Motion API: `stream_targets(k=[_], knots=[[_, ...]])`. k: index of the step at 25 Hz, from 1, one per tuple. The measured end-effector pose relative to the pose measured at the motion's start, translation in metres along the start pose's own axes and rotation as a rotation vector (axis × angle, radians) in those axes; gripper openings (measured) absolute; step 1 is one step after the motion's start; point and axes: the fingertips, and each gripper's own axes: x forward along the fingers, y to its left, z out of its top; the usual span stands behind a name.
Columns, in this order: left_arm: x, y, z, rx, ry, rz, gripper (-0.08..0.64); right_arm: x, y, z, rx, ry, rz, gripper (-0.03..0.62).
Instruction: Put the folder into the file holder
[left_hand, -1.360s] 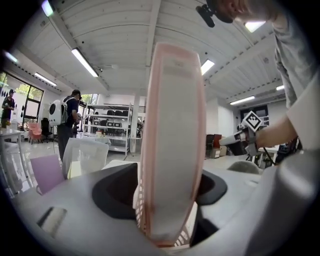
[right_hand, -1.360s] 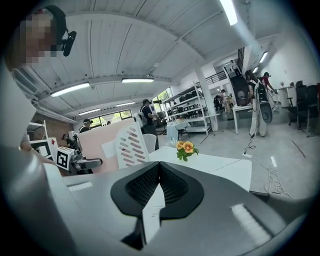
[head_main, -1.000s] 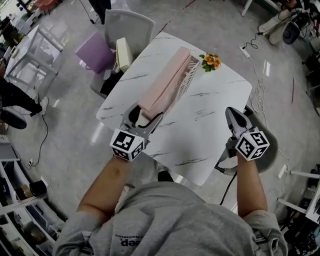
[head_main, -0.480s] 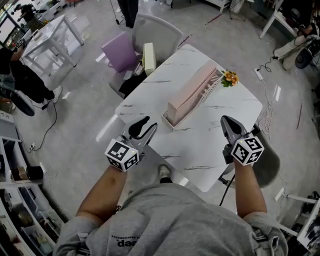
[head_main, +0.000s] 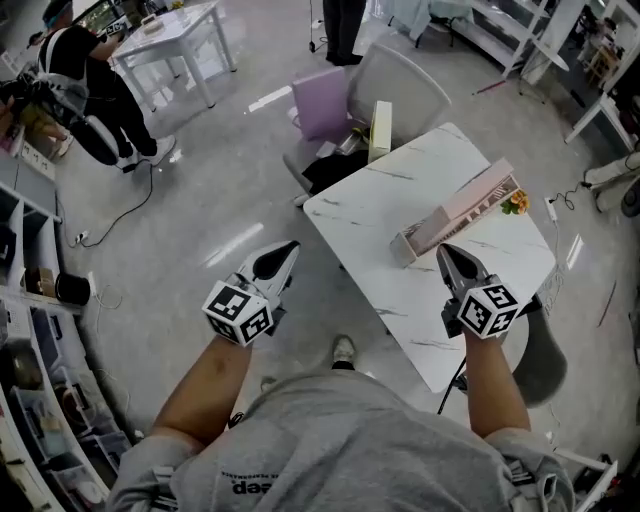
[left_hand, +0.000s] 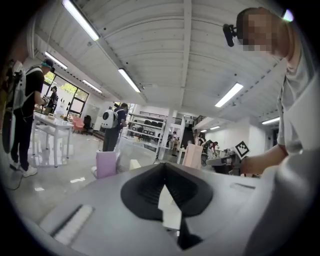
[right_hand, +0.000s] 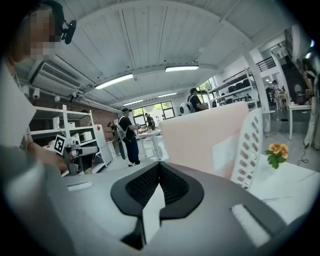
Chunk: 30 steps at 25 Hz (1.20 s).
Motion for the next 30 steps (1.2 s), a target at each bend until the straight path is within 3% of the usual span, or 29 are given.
stream_targets(k=[7, 14, 21, 25, 30], knots=[[-0.128, 0.06, 0.017, -0.034, -0.042, 0.179, 0.06, 0.069, 0.127, 0.007, -0.068, 0.02, 0.163, 0.005], [-0.28, 0.108, 0.031, -0.042, -0.103, 0.4, 0.06, 0.136, 0.28, 0.01, -0.153, 0.05, 0.385, 0.005], [-0.416, 0.128, 0.033, -0.037, -0.125, 0.588, 0.06, 0.169, 0.419, 0.012, -0.216, 0.055, 0.572, 0.004], [-0.458, 0.125, 0.036, -0.005, -0.119, 0.686, 0.06, 0.181, 0.458, 0.015, -0.242, 0.062, 0.649, 0.003], [-0.463, 0.112, 0.046, 0.011, -0.146, 0.764, 0.06, 0.186, 0.471, 0.014, -0.276, 0.099, 0.742, 0.003]])
